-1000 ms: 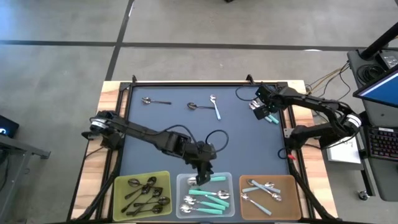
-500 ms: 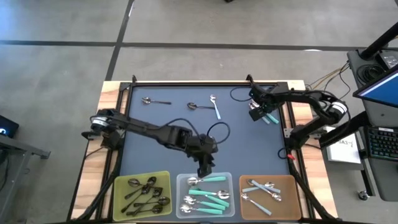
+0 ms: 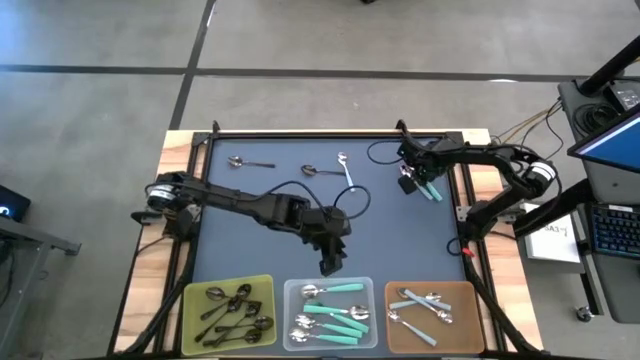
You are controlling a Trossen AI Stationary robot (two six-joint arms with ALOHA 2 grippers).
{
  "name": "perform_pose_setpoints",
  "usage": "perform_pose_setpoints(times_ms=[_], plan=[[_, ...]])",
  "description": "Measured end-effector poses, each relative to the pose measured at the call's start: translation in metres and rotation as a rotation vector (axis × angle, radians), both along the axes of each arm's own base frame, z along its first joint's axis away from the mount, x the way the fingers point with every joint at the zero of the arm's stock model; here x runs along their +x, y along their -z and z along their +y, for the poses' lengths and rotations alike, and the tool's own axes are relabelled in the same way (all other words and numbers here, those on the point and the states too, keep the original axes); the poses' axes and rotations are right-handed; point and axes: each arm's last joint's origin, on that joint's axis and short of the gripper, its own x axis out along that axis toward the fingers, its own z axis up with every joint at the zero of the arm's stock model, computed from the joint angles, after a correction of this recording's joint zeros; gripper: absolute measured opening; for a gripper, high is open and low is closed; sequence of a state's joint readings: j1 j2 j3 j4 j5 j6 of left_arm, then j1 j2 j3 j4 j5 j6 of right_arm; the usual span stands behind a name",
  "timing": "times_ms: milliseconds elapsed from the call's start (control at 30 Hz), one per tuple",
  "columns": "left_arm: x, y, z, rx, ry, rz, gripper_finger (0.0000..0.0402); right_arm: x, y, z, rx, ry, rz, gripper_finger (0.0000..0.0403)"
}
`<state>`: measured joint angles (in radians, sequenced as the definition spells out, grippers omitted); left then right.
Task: Sort silverware by color (type)
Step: Put the green spoon into the transparent bin
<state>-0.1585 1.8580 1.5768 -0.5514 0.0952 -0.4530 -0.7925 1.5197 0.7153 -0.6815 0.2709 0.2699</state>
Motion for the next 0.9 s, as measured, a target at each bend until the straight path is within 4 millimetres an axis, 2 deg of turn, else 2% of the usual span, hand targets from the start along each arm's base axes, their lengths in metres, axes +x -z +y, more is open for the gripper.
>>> perform_pose_setpoints(times_ms=[200,333,500,700,900], plan=[[0.0,0.0,-0.001,-0.006,-0.002,-0.001,0.012,-0.006,-0.032,0.007,-0.064,0.033,-0.142,0.0029],[0.002,-0.002,0.0,0.004,0.004,-0.035,0.012,-0.007,-0.069,0.019,-0.099,0.027,-0.415,0.0029],[0.004,-0.004,0.001,0.069,-0.004,-0.073,0.012,-0.005,-0.118,0.048,-0.189,-0.058,-0.773,0.0029],[0.007,-0.007,0.004,0.189,-0.034,-0.129,0.0119,-0.002,-0.163,0.095,-0.266,-0.24,-1.132,0.0029],[0.013,-0.014,0.01,0.404,-0.103,-0.233,0.0119,0.013,-0.184,0.135,-0.359,-0.404,-1.308,0.0029]])
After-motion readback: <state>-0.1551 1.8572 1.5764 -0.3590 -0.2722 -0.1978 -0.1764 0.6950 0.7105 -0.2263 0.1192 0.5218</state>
